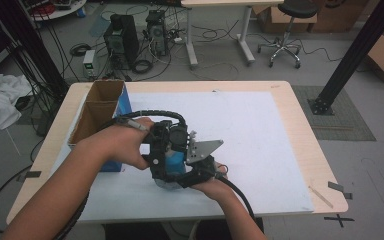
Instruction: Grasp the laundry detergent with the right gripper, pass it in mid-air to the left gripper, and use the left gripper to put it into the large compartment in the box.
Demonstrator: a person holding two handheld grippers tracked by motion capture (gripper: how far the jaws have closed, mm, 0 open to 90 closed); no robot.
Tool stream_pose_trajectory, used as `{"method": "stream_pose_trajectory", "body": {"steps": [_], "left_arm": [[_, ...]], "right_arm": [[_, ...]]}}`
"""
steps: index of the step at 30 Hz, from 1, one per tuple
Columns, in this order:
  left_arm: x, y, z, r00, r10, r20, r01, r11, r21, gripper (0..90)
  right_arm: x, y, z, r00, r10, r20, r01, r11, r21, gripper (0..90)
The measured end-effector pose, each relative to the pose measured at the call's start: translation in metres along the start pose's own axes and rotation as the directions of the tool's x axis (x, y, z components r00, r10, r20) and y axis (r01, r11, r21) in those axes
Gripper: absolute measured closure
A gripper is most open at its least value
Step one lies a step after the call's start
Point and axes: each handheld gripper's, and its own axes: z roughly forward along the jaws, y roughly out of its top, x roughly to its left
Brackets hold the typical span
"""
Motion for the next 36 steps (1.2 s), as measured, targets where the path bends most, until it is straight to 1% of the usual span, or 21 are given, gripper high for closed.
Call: {"method": "stream_pose_trajectory", "body": {"steps": [2, 8, 12, 14, 21, 28, 31, 36], "left_arm": [[-0.0002, -0.0002, -0.0009, 1.0, 0.002, -0.002, -0.002, 1.0, -0.003, 4.3], [-0.0006, -0.0015, -0.0009, 1.0, -0.001, -0.006, 0.001, 1.0, 0.007, 7.0], [-0.0003, -0.0018, -0.001, 1.0, -0.001, -0.001, 0.001, 1.0, 0.009, 8.9], [-0.0001, -0.0017, 0.0001, 1.0, -0.002, 0.004, 0.001, 0.9998, 0.017, 9.9], [-0.0008, -0.0014, 0.0013, 1.0, 0.002, 0.002, -0.002, 0.9998, 0.021, 13.6], [-0.0008, -0.0022, 0.0016, 1.0, -0.001, -0.004, 0.001, 0.9997, 0.026, 16.8], [-0.0009, -0.003, 0.0014, 0.9999, -0.005, -0.014, 0.005, 0.9996, 0.028, 20.6], [-0.0013, -0.0026, 0.0001, 0.9998, -0.007, -0.021, 0.007, 0.9996, 0.028, 23.7]], "right_arm": [[0.0003, 0.0004, 0.0005, 1.0, 0.001, 0.0, -0.001, 1.0, 0.001, 46.0], [0.0004, 0.0011, 0.0014, 1.0, -0.001, 0.001, 0.001, 1.0, -0.001, 46.1], [0.0003, 0.0006, 0.0017, 1.0, -0.002, 0.001, 0.002, 1.0, -0.003, 46.1], [0.0005, 0.0002, 0.0021, 1.0, 0.001, 0.001, -0.001, 1.0, -0.002, 46.1], [0.001, 0.0003, 0.002, 1.0, 0.003, 0.002, -0.003, 1.0, -0.005, 46.1], [0.0009, 0.0004, 0.0022, 1.0, -0.001, 0.005, 0.001, 1.0, -0.008, 46.1], [0.001, 0.0001, 0.0024, 1.0, -0.001, 0.007, 0.001, 1.0, -0.008, 46.1], [0.001, -0.0001, 0.0024, 1.0, 0.0, 0.007, 0.0, 1.0, -0.006, 46.1]]}}
